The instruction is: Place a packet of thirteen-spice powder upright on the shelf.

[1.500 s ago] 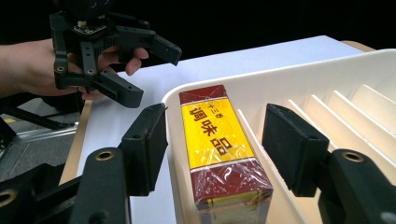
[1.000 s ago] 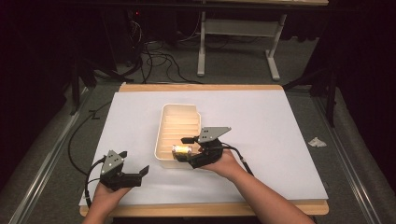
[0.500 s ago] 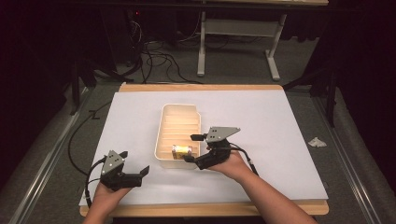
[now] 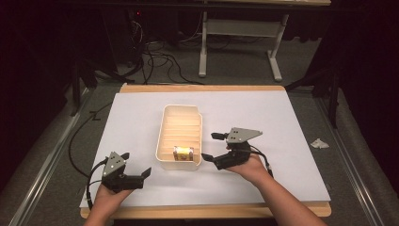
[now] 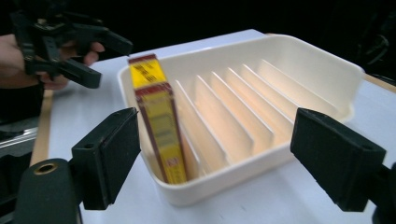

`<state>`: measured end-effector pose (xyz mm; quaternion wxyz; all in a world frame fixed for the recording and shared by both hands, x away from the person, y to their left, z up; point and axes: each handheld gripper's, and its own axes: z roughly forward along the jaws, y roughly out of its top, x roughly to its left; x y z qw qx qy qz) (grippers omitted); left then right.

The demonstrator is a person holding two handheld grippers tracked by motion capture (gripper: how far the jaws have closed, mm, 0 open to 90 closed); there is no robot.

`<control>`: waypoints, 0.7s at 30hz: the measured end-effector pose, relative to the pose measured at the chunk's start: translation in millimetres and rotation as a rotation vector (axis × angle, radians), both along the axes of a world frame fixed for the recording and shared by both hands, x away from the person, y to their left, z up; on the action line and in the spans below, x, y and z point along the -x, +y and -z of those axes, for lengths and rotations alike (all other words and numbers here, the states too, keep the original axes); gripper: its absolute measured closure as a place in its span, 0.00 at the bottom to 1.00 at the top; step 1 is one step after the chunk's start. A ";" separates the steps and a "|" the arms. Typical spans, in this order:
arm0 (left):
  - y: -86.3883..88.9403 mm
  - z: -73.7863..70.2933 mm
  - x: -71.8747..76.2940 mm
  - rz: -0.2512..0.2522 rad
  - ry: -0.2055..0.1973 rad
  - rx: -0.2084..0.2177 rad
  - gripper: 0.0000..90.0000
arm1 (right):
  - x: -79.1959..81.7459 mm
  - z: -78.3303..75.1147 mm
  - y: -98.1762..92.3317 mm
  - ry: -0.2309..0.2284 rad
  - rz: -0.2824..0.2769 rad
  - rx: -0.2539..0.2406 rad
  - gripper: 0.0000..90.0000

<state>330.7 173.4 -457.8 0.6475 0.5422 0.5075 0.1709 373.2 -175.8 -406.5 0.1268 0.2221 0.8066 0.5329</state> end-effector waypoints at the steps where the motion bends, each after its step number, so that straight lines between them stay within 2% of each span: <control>1: -0.3 -0.1 0.1 0.002 -0.001 -0.001 0.00 | 0.2 0.9 -4.5 -0.002 0.014 0.003 0.18; 5: -2.2 0.1 -0.3 0.006 0.000 0.002 0.00 | 3.2 5.6 -28.1 -0.008 0.085 0.010 0.17; 9: -3.4 0.4 -1.6 0.008 0.001 0.004 0.00 | 6.5 8.7 -43.0 -0.009 0.128 0.009 0.17; 10: -3.8 0.5 -1.9 0.011 0.001 0.001 0.00 | 10.7 10.8 -54.8 -0.010 0.160 0.006 0.17; 12: -4.5 0.5 -2.2 0.014 0.002 0.000 0.00 | 12.4 11.3 -58.9 -0.012 0.172 0.008 0.17; 17: -6.6 0.8 -2.5 0.020 0.003 0.000 0.00 | 31.7 18.9 -93.5 -0.031 0.266 0.026 0.17; 18: -6.9 0.8 -2.4 0.021 0.003 0.000 0.00 | 31.7 18.9 -93.5 -0.031 0.266 0.026 0.17; 21: -7.6 0.6 -2.0 0.024 0.003 0.001 0.00 | 42.5 21.3 -108.8 -0.039 0.311 0.031 0.17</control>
